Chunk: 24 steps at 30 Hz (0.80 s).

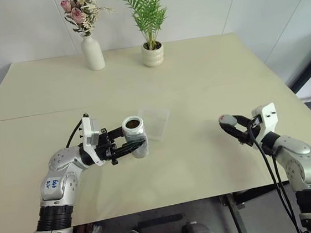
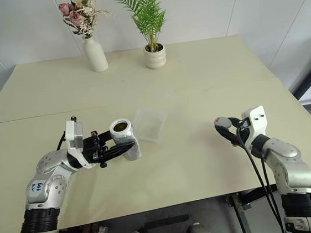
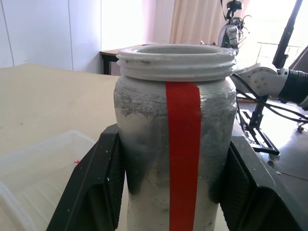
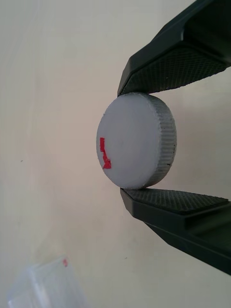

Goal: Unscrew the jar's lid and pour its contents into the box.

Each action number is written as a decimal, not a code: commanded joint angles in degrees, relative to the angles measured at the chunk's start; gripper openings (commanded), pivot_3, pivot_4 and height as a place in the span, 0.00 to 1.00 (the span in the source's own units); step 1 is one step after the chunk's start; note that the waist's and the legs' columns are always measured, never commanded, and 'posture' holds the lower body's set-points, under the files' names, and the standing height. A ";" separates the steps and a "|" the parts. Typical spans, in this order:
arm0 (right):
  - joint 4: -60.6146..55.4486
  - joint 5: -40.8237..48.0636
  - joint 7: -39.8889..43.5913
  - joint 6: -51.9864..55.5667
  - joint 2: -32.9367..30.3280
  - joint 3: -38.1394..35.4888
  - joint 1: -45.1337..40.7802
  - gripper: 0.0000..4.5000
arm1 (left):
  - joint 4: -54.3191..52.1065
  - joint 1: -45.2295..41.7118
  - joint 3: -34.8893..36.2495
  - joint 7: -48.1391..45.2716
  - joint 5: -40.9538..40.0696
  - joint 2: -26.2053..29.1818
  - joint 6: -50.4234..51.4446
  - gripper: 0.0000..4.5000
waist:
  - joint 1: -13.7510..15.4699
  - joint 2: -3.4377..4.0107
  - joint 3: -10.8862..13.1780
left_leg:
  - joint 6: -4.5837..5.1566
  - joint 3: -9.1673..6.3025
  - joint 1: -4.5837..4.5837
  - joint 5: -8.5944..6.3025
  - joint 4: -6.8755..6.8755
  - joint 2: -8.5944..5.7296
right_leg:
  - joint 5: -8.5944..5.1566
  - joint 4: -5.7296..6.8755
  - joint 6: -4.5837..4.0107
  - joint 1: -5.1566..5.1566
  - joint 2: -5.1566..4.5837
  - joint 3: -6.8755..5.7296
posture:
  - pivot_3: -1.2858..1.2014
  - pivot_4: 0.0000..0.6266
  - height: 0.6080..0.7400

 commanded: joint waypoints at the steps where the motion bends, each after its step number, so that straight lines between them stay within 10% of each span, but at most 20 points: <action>1: -0.40 -0.97 0.20 -2.80 0.42 0.76 0.34 0.56 | -1.96 -0.62 1.34 0.34 -1.28 0.35 -0.40 0.48 | -0.18 0.00 0.00 | 0.00 0.00 0.01 0.00 0.00 0.00 | 0.00 0.00 0.00 0.00 0.00 0.01 | 0.52 0.24 1.00; 5: -0.16 -0.10 0.54 -1.32 0.95 1.48 0.20 0.56 | -1.95 -0.72 1.75 1.04 -1.37 0.11 -0.58 0.48 | -0.30 0.00 0.00 | -0.02 0.02 0.04 0.01 0.00 0.01 | 0.01 0.03 0.02 0.01 0.02 0.05 | 0.52 0.24 1.00; 11: -0.25 -0.26 0.74 -1.01 0.14 1.20 0.04 0.99 | -2.12 -0.95 2.61 1.94 -1.52 0.10 -0.64 0.48 | -0.24 0.00 0.00 | -0.02 0.05 0.04 0.01 0.02 0.00 | 0.02 0.04 0.04 0.00 0.01 0.10 | 0.52 0.24 1.00; 24: -13.28 10.75 20.35 9.23 -13.60 4.88 -10.79 0.99 | -2.63 -0.99 4.94 2.83 -2.44 2.42 0.95 0.48 | -0.51 0.00 0.00 | 0.01 0.21 0.14 0.00 0.03 0.02 | 0.09 0.07 0.13 -0.04 0.09 0.40 | 0.52 0.24 1.00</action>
